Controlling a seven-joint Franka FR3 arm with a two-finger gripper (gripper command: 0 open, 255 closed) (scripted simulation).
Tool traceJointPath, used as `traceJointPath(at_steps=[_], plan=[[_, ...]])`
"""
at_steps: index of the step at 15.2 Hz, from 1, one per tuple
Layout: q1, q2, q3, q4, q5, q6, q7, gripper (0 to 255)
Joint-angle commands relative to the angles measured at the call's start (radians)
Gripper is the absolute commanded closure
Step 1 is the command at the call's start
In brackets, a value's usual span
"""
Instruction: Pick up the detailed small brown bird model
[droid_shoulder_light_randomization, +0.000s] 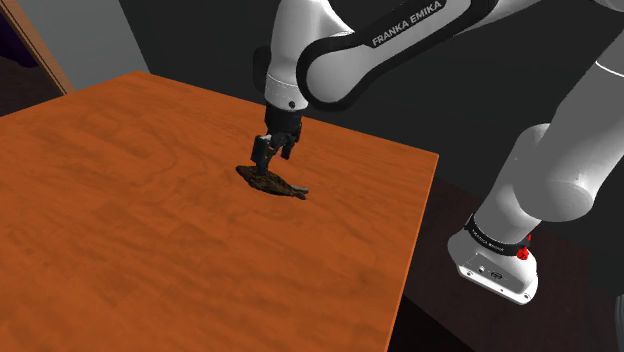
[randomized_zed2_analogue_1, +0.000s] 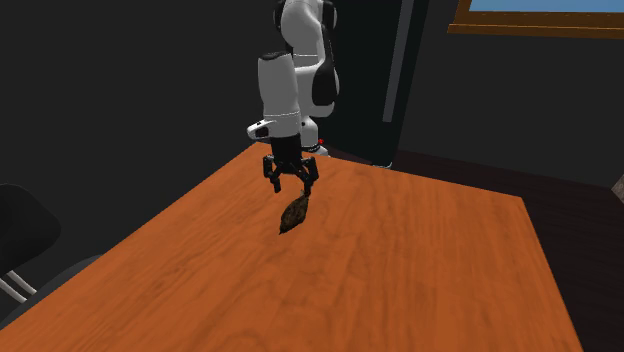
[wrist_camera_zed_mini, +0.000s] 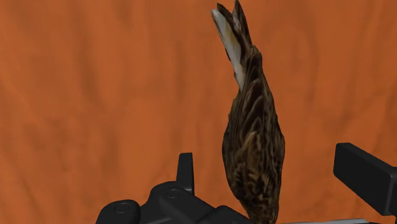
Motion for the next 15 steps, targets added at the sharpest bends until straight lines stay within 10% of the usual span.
traceJointPath(at_steps=[1,10,11,15], plan=[[0.011,0.073,0.018,0.044,-0.033,0.036,0.035,0],[0.016,0.129,0.019,-0.002,-0.049,0.136,0.037,0],[0.016,0.131,0.018,0.001,-0.049,0.135,0.037,255],[0.015,0.131,0.018,0.001,-0.049,0.135,0.036,255]])
